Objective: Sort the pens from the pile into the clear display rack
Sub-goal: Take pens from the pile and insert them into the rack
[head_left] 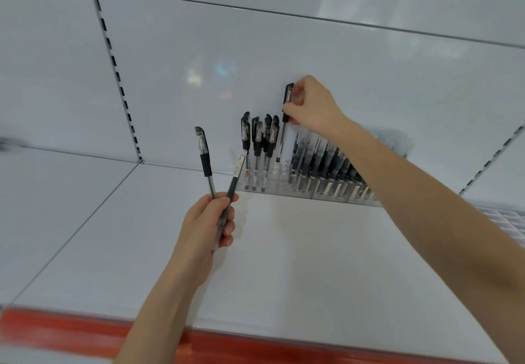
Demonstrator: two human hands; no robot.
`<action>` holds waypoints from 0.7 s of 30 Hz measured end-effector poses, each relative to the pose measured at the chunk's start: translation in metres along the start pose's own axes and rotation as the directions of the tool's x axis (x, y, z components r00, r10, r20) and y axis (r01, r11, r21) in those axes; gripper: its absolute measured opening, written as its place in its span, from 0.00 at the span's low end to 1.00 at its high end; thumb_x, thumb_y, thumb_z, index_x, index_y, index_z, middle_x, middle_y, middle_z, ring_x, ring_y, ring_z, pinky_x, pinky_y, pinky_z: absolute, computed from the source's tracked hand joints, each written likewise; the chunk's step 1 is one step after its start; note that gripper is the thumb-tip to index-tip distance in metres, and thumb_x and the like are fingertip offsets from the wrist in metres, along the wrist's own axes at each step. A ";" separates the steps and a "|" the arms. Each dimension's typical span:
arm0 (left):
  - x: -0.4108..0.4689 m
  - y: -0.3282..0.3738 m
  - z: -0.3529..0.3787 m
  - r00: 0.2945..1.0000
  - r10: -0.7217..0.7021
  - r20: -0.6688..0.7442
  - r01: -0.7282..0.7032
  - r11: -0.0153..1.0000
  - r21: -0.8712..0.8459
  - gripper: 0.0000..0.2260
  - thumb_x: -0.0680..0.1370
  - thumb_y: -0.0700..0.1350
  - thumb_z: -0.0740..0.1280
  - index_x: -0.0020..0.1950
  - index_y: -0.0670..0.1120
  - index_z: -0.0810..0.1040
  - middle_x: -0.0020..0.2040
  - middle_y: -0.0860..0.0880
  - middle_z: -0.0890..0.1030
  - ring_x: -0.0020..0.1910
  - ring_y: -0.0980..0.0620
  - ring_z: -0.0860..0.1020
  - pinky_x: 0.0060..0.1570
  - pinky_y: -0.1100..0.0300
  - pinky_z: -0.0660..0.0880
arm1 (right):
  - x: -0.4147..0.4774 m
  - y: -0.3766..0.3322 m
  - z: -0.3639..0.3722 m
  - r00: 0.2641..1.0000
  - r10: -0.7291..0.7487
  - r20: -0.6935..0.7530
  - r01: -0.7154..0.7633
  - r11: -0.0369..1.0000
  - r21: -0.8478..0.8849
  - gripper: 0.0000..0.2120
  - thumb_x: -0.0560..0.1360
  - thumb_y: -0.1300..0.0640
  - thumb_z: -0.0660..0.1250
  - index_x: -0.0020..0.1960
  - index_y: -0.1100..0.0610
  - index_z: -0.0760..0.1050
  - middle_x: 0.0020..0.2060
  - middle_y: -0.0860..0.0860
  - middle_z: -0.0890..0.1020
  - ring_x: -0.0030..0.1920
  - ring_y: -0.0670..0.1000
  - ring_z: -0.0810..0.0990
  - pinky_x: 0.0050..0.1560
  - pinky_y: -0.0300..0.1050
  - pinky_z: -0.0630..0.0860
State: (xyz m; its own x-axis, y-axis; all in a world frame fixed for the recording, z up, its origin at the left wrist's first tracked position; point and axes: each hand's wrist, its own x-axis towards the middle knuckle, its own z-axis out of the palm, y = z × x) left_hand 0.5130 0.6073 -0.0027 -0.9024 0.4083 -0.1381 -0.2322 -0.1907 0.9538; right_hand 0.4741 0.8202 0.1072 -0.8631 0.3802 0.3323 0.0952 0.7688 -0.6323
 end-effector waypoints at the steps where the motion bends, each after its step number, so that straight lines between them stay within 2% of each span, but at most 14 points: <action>1: 0.000 0.000 0.000 1.000 0.000 0.000 0.000 1.000 0.001 0.10 0.79 0.38 0.56 0.45 0.44 0.76 0.29 0.51 0.71 0.22 0.56 0.66 0.21 0.66 0.63 | 0.000 0.001 -0.001 1.000 0.001 -0.016 -0.001 1.000 0.015 0.14 0.72 0.64 0.62 0.58 0.62 0.66 0.47 0.58 0.77 0.51 0.58 0.78 0.55 0.54 0.77; 5: 0.001 0.000 0.000 1.000 -0.004 0.000 0.004 1.000 0.002 0.10 0.79 0.38 0.56 0.46 0.44 0.76 0.29 0.51 0.71 0.22 0.56 0.66 0.21 0.66 0.63 | -0.004 0.005 -0.001 0.996 -0.061 -0.063 0.064 0.997 0.049 0.18 0.71 0.65 0.63 0.60 0.60 0.65 0.45 0.58 0.79 0.47 0.58 0.79 0.53 0.57 0.77; 8: 0.001 0.000 0.001 1.000 -0.006 0.000 0.006 1.000 -0.004 0.09 0.79 0.38 0.57 0.46 0.43 0.76 0.29 0.51 0.71 0.22 0.56 0.66 0.21 0.66 0.63 | -0.006 0.006 0.001 0.993 -0.096 -0.066 0.100 0.993 0.060 0.17 0.72 0.64 0.63 0.60 0.59 0.66 0.43 0.59 0.81 0.44 0.58 0.81 0.53 0.57 0.77; 14: 0.001 0.000 0.000 1.000 -0.012 -0.004 0.012 1.000 -0.005 0.09 0.79 0.38 0.57 0.46 0.43 0.76 0.28 0.51 0.71 0.22 0.56 0.66 0.22 0.66 0.62 | -0.004 0.005 0.000 0.990 -0.101 -0.099 0.109 0.991 0.078 0.13 0.77 0.58 0.60 0.60 0.60 0.66 0.48 0.56 0.78 0.43 0.58 0.81 0.51 0.57 0.78; 17: 0.001 0.001 -0.001 1.000 -0.012 -0.005 0.012 1.000 -0.005 0.09 0.79 0.38 0.57 0.46 0.43 0.76 0.29 0.51 0.72 0.22 0.56 0.66 0.22 0.66 0.62 | -0.004 0.006 0.001 0.991 -0.114 -0.064 0.117 0.992 0.044 0.13 0.78 0.58 0.59 0.60 0.61 0.65 0.48 0.55 0.77 0.44 0.58 0.81 0.51 0.57 0.78; 19: 0.000 0.001 -0.001 1.000 -0.012 -0.005 0.012 1.000 -0.002 0.09 0.79 0.38 0.57 0.46 0.43 0.76 0.29 0.51 0.72 0.22 0.56 0.66 0.21 0.66 0.62 | -0.003 0.009 0.003 0.991 -0.127 -0.027 0.127 0.992 -0.008 0.12 0.77 0.59 0.59 0.59 0.61 0.66 0.48 0.57 0.79 0.45 0.57 0.81 0.52 0.53 0.78; 21: 0.000 0.001 -0.001 1.000 -0.011 -0.004 0.011 1.000 0.000 0.09 0.79 0.38 0.57 0.46 0.44 0.76 0.28 0.52 0.72 0.23 0.56 0.66 0.21 0.66 0.62 | -0.003 0.012 0.004 0.990 -0.141 -0.015 0.139 0.987 -0.083 0.11 0.76 0.60 0.61 0.57 0.62 0.69 0.48 0.57 0.79 0.45 0.53 0.78 0.48 0.42 0.75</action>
State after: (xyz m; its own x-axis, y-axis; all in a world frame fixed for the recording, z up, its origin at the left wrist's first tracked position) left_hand 0.5128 0.6065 -0.0017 -0.9012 0.4069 -0.1491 -0.2417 -0.1864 0.9523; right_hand 0.4753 0.8260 0.0961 -0.8604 0.2759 0.4284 0.0151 0.8542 -0.5197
